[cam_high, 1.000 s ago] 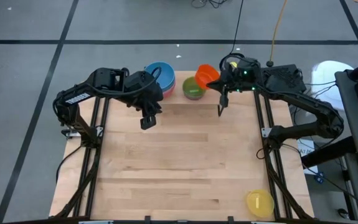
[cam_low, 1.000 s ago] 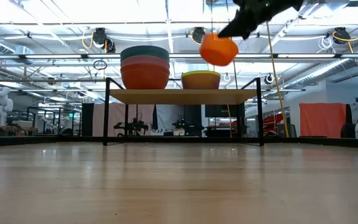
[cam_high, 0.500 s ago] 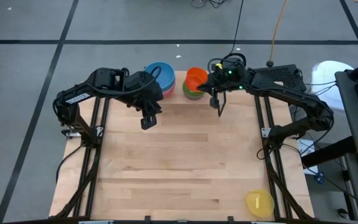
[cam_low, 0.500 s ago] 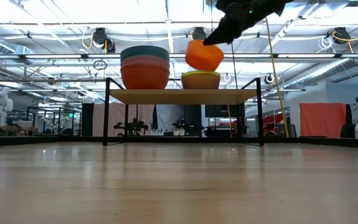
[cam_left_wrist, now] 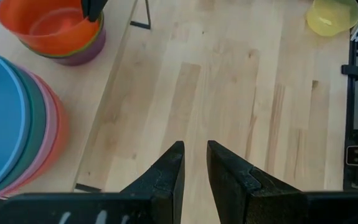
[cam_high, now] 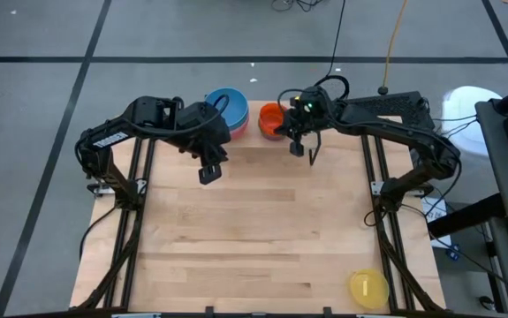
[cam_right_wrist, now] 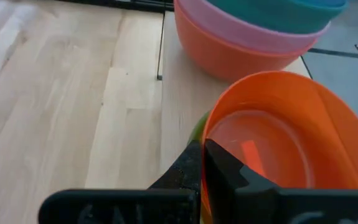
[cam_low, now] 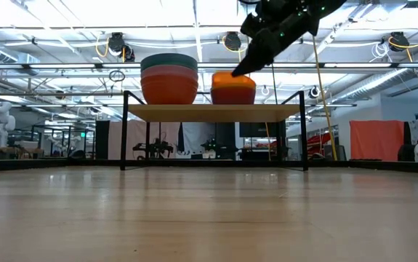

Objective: Place and stack bowls onto a shelf
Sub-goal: Stack the orange bowl on top of the green bowl on the shelf, then stack the yellow bowl on top of the orange bowl on the shelf

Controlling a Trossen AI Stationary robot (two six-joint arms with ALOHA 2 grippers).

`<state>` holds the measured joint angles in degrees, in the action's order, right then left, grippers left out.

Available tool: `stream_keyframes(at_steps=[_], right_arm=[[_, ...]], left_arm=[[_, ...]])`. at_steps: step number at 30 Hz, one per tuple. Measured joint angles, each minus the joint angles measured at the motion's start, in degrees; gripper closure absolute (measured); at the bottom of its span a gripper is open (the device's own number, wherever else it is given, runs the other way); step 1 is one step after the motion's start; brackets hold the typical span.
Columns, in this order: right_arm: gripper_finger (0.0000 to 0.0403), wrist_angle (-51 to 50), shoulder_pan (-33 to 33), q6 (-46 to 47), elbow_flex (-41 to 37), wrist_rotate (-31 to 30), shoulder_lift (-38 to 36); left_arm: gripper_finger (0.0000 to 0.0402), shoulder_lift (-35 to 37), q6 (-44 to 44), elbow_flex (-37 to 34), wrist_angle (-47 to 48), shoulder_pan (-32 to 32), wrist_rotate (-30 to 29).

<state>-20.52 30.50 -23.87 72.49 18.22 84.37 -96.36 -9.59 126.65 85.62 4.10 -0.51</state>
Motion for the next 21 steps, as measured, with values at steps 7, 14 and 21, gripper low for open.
stream_keyframes(at_steps=[7,14,21], right_arm=[[0.0403,-1.4,1.5,0.5,0.0,-0.2,0.9],[0.0394,-1.3,1.7,1.1,0.0,-0.2,0.5],[0.0336,-1.4,1.3,2.5,0.0,-0.2,-0.2]], left_arm=[[0.0330,0.0,-0.4,0.0,0.5,-0.2,0.0],[0.0330,0.0,-0.4,0.0,0.5,-1.0,0.0],[0.0330,0.0,-0.9,0.0,1.4,-1.6,0.0]])
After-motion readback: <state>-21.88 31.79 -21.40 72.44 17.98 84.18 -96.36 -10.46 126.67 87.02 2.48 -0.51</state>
